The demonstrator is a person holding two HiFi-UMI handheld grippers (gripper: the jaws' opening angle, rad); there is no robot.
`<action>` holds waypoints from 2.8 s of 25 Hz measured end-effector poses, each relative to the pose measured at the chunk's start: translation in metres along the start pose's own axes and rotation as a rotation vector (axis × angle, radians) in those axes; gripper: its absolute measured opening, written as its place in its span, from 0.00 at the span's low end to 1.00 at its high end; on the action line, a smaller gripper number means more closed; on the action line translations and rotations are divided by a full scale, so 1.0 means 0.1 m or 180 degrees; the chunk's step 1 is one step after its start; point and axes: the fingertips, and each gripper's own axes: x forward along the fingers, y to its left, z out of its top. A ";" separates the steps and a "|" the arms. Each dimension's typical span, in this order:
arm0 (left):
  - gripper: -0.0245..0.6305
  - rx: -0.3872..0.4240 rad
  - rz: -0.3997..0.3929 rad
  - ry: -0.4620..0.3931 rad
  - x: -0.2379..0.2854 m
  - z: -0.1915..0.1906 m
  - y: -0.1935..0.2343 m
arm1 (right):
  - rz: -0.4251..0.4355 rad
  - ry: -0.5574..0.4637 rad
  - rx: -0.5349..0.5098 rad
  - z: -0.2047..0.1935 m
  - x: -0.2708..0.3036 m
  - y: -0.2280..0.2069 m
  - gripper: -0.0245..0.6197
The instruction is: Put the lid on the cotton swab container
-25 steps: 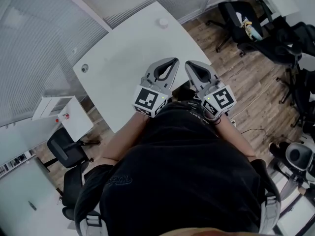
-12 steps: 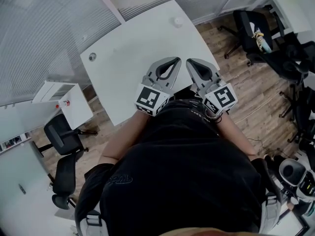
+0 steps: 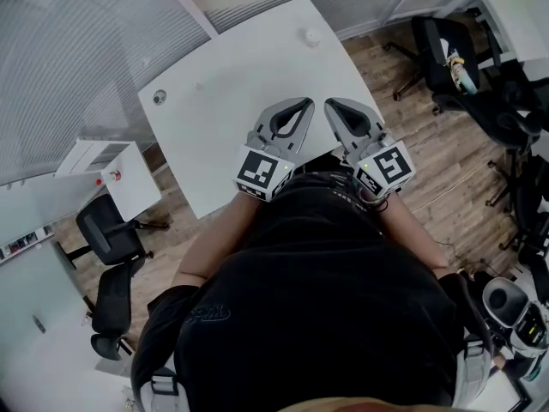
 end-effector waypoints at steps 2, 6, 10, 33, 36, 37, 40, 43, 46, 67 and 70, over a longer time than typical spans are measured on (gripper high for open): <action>0.07 0.0002 0.0001 -0.0017 0.05 0.02 0.02 | -0.0012 0.0004 0.0010 0.01 0.01 -0.07 0.07; 0.06 -0.0024 0.0021 0.0007 0.19 0.00 0.08 | -0.0044 0.0018 0.0041 0.00 0.04 -0.22 0.07; 0.07 0.0027 0.0048 0.0040 0.38 -0.02 0.17 | -0.0054 0.0052 0.0088 -0.02 0.08 -0.42 0.07; 0.19 0.0257 0.0145 0.0640 1.50 -0.79 0.79 | -0.0039 0.0224 0.0365 -0.19 0.37 -1.40 0.07; 0.26 0.0202 0.0199 0.0688 1.64 -0.90 0.91 | -0.0021 0.0252 0.0390 -0.23 0.43 -1.53 0.07; 0.28 0.0178 0.0220 0.0702 1.70 -0.94 0.95 | -0.0020 0.0262 0.0401 -0.24 0.43 -1.59 0.07; 0.33 0.0125 0.0295 0.0745 1.84 -1.05 1.03 | -0.0017 0.0299 0.0434 -0.29 0.43 -1.72 0.07; 0.43 0.0068 0.0393 0.0782 1.95 -1.15 1.13 | 0.0023 0.0344 0.0465 -0.34 0.45 -1.82 0.07; 0.50 0.0010 0.0452 0.0821 2.06 -1.26 1.22 | 0.0064 0.0389 0.0490 -0.40 0.48 -1.91 0.07; 0.61 -0.0253 0.0680 0.1217 2.57 -2.26 1.81 | 0.0150 0.0695 0.0604 -0.72 0.70 -2.31 0.07; 0.61 -0.0276 0.0712 0.1298 2.61 -2.40 1.86 | 0.0157 0.0716 0.0633 -0.76 0.73 -2.32 0.07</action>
